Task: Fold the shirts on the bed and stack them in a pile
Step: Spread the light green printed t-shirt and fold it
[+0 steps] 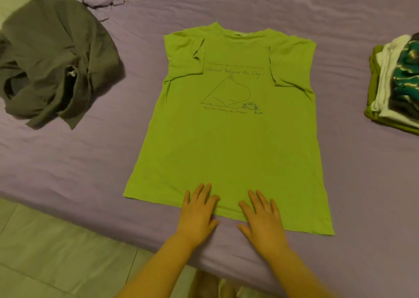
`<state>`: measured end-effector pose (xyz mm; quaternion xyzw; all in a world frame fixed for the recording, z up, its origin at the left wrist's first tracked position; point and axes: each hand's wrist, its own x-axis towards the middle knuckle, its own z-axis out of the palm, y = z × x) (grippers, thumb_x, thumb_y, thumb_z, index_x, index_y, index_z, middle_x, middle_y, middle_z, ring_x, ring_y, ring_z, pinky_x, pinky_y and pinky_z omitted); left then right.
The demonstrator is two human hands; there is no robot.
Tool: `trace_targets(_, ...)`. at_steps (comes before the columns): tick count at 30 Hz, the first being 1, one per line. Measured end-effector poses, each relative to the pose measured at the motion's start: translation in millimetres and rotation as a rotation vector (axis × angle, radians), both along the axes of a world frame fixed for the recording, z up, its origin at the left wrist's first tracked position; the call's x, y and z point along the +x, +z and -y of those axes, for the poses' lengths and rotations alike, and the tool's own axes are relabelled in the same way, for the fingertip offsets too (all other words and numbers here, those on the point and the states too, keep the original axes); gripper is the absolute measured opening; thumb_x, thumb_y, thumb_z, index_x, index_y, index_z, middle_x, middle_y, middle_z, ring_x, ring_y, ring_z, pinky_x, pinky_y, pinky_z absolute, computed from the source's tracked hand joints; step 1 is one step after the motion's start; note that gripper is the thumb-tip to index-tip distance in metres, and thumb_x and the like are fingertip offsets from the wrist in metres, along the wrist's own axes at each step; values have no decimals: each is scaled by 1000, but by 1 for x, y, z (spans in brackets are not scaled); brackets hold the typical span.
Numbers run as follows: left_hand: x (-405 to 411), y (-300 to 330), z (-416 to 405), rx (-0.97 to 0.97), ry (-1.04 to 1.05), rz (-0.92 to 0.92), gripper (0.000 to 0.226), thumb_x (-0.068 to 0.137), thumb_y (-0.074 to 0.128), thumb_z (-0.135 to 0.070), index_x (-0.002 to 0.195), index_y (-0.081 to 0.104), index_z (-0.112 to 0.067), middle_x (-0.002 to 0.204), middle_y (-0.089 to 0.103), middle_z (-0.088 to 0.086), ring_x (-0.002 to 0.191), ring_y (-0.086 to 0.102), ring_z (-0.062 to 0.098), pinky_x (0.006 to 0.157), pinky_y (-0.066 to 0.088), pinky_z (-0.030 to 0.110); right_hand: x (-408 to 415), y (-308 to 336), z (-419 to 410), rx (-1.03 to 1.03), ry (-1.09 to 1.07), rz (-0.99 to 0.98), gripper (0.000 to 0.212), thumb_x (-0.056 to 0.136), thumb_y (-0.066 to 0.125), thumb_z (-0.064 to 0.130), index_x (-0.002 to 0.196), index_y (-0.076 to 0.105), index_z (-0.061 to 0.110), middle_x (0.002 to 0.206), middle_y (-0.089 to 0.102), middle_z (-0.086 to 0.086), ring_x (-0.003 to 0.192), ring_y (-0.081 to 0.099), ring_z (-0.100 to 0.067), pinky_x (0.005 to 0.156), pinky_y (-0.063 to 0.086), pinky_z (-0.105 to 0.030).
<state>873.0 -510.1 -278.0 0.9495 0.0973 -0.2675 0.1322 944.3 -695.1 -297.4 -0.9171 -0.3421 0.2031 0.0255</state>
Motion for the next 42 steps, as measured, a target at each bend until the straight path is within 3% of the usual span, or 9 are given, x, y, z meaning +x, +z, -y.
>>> trace_targets(4, -1, -12, -1, 27, 38, 93, 65, 38, 87, -51, 94, 64, -28, 125, 62, 7, 114, 60, 27, 86, 49, 49, -6, -5, -3, -5, -41, 32, 54, 43, 90, 40, 91, 72, 21, 110, 68, -11, 104, 64, -31, 87, 49, -49)
trace_targets(10, 13, -12, -5, 88, 26, 243, 27, 71, 47, -40, 78, 65, -21, 102, 65, 6, 92, 55, 24, 74, 35, 34, 18, -1, -18, 64, -50, 110, 13, 59, 74, 18, 68, 65, 16, 73, 65, -5, 67, 61, -29, 56, 47, -32)
trace_targets(12, 22, -10, -12, 112, 38, 244, 24, 67, 42, -28, 74, 63, -19, 87, 65, 4, 77, 59, 25, 65, 36, 33, 37, 9, -26, 131, -175, 63, 6, 75, 56, 15, 74, 62, 14, 64, 61, -7, 58, 60, -31, 50, 42, -32)
trace_targets(14, 37, -6, -27, 67, 85, 239, 23, 64, 43, -18, 77, 63, -18, 75, 63, 5, 66, 61, 30, 53, 43, 34, 60, 21, -32, 130, -308, -24, 13, 92, 50, 20, 97, 59, 13, 82, 66, -11, 75, 63, -34, 58, 43, -36)
trace_targets(19, 98, 16, -79, -143, 273, 296, 24, 92, 51, -21, 113, 59, -16, 108, 66, 8, 99, 60, 31, 77, 46, 38, 136, 46, -47, 210, -377, -21, 37, 93, 46, 50, 106, 55, 17, 98, 67, -7, 94, 61, -28, 63, 37, -32)
trace_targets(25, 206, 42, -130, 16, 240, 396, 31, 95, 44, -46, 104, 58, -19, 96, 65, 4, 92, 61, 26, 67, 42, 34, 245, 69, -90, 347, -414, -25, 29, 90, 55, 44, 100, 59, 17, 90, 66, -5, 86, 60, -26, 61, 35, -30)
trace_targets(31, 301, 46, -172, 52, 294, 430, 19, 95, 41, -25, 99, 55, -12, 95, 59, 6, 84, 57, 25, 61, 37, 32, 330, 66, -125, 389, -465, 23, 22, 88, 52, 16, 109, 57, 13, 103, 62, -8, 90, 58, -29, 67, 41, -33)
trace_targets(38, 372, 34, -210, -55, 586, 434, 24, 91, 43, -10, 108, 59, -10, 112, 59, 13, 102, 56, 32, 78, 46, 40, 386, 50, -131, 553, -777, 14, 14, 93, 51, 18, 100, 61, 10, 86, 64, -13, 82, 58, -35, 69, 45, -39)
trace_targets(42, 409, 32, -225, -97, 531, 493, 33, 87, 42, 0, 114, 58, -11, 115, 57, 15, 107, 54, 33, 81, 46, 43, 417, 41, -137, 605, -787, 13, 15, 94, 52, 22, 101, 63, 15, 89, 66, -11, 84, 59, -32, 71, 45, -38)
